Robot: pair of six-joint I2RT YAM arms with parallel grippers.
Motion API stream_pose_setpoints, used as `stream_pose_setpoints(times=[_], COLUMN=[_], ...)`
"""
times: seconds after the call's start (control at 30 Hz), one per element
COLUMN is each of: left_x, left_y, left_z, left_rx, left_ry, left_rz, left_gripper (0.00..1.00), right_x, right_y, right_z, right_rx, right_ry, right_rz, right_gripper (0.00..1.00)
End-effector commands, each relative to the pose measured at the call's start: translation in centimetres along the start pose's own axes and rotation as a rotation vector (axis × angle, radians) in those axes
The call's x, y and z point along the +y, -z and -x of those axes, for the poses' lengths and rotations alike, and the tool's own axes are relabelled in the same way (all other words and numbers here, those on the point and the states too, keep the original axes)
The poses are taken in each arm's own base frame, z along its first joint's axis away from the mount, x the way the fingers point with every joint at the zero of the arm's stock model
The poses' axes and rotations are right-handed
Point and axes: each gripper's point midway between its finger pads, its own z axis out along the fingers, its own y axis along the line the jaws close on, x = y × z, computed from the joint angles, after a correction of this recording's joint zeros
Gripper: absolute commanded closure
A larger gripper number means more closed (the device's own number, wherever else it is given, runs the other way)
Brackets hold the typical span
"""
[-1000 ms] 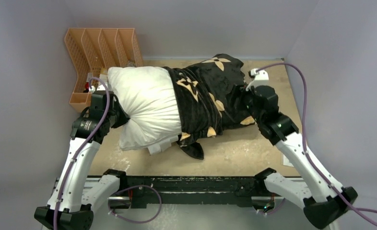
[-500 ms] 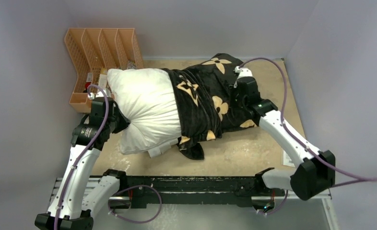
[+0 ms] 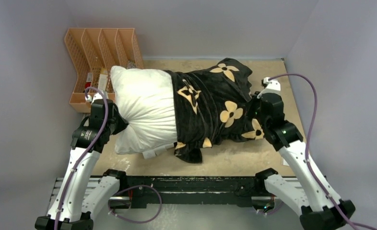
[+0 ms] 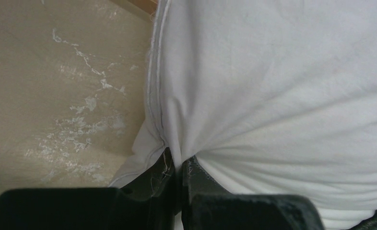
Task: Remove the pillowcase from the pillow
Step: Remove the pillow from the pillowcase.
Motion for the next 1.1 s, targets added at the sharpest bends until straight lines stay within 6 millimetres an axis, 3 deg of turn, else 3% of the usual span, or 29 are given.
stream_pose_setpoints(times=[0.0,0.03,0.13,0.27,0.43,0.47,0.5,0.6,0.7,0.77,0.9,0.97,1.07], left_x=[0.3,0.1,-0.2,0.1,0.7,0.9,1.0,0.5,-1.4,-3.4,-10.4,-14.4,-18.5], left_y=[0.6,0.4,0.1,-0.4,-0.9,-1.0,-1.0,-0.4,1.5,2.7,2.4,0.6,-3.8], left_z=[2.6,2.3,1.7,1.1,1.1,1.2,1.4,3.0,6.8,9.5,13.5,14.0,11.9], left_rx=[-0.143,-0.134,-0.108,-0.077,-0.068,-0.065,-0.062,-0.08,-0.163,-0.212,-0.231,-0.171,-0.034], left_ry=[-0.012,-0.017,-0.025,-0.025,-0.018,-0.02,-0.023,-0.037,-0.042,-0.059,-0.126,-0.159,-0.22], left_rz=[-0.012,-0.027,-0.043,-0.025,0.026,0.043,0.059,0.078,0.046,0.0,-0.226,-0.352,-0.392], left_gripper=[1.0,1.0,1.0,1.0,1.0,0.97,0.84,0.51,0.33,0.28,0.26,0.24,0.22], right_x=[-0.5,0.1,2.4,6.5,10.9,11.3,11.4,10.3,8.7,7.3,7.4,7.6,6.6], right_y=[3.3,3.8,4.1,2.6,-3.0,-5.1,-6.4,-10.7,-12.5,-12.5,-10.1,-9.1,-8.6], right_z=[3.9,4.4,5.8,7.3,7.8,7.0,6.7,4.8,0.4,-1.3,-5.0,-6.7,-9.3], right_rx=[-0.144,-0.148,-0.138,-0.048,0.11,0.174,0.213,0.287,0.419,0.424,0.366,0.309,0.247], right_ry=[0.007,0.017,0.049,0.071,0.146,0.155,0.162,0.201,0.222,0.247,0.189,0.177,0.171], right_rz=[0.04,0.072,0.176,0.308,0.406,0.395,0.378,0.274,0.21,0.174,0.3,0.376,0.401], right_gripper=[0.96,0.9,0.57,0.36,0.22,0.22,0.21,0.23,0.54,0.71,0.84,0.86,0.86])
